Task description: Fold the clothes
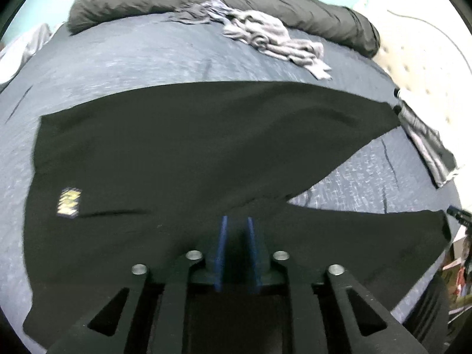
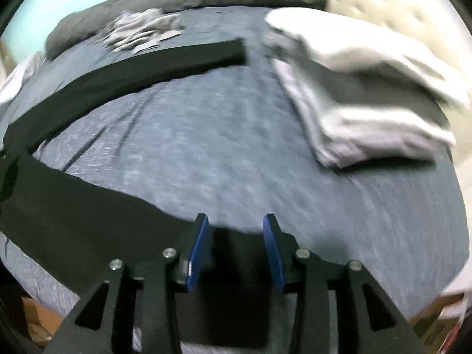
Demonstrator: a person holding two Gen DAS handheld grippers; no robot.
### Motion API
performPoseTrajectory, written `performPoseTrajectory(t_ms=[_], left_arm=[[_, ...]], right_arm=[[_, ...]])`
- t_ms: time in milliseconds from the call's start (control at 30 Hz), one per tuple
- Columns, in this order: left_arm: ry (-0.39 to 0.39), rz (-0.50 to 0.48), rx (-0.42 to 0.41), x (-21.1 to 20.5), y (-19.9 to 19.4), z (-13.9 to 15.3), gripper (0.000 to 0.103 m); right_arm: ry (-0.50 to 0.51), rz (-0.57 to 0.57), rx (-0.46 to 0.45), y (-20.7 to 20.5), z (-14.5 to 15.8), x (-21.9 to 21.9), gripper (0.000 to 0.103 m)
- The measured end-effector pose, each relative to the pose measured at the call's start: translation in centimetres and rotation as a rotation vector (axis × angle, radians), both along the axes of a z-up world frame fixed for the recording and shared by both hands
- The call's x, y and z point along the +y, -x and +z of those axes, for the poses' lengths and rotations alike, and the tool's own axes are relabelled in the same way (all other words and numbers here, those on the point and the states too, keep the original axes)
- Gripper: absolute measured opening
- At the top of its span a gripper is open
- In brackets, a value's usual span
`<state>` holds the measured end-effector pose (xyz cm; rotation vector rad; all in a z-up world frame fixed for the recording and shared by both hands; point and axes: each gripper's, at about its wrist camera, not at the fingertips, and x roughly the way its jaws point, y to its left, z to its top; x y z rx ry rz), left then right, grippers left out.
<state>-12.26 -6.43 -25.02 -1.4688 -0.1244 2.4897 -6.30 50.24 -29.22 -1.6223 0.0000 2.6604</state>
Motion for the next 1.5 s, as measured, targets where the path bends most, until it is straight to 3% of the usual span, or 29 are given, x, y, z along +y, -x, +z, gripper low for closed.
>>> performPoseTrajectory(t_ms=[133,300,400,667,933,1000,1267,1500], left_arm=[[0.006,0.040,-0.005,-3.8,-2.4,1.2,0.028],[-0.017,0.138,-0.031,-9.5,-5.6,1.4,0.029],[-0.042,0.218,-0.050,-13.0,-7.7,1.0,0.038],[-0.060,0.375,-0.096,-19.5,-12.4,-1.2,0.038],[-0.131,0.455,-0.130,-22.1,-13.2,-3.4,0.039],[-0.159,0.469,-0.134,-22.4,-13.0,-3.9,0.049],[-0.228,0.498,-0.132,-22.6,-12.6,-4.9,0.049],[-0.232,0.494,-0.122,-22.8,-12.0,-4.9,0.049]], right_arm=[[0.101,-0.106,-0.021,-2.9,-0.6,2.8,0.045],[0.220,-0.161,-0.047,-5.3,-1.7,3.6,0.046],[0.233,-0.157,-0.070,-6.1,-2.3,3.0,0.049],[0.293,-0.192,-0.097,-6.6,-3.4,3.1,0.052],[0.310,-0.189,-0.119,-6.6,-3.3,2.6,0.053],[0.313,-0.189,-0.126,-6.6,-3.5,2.4,0.053],[0.357,-0.222,-0.130,-7.0,-3.5,2.9,0.053],[0.406,-0.253,-0.131,-7.4,-3.4,3.3,0.053]])
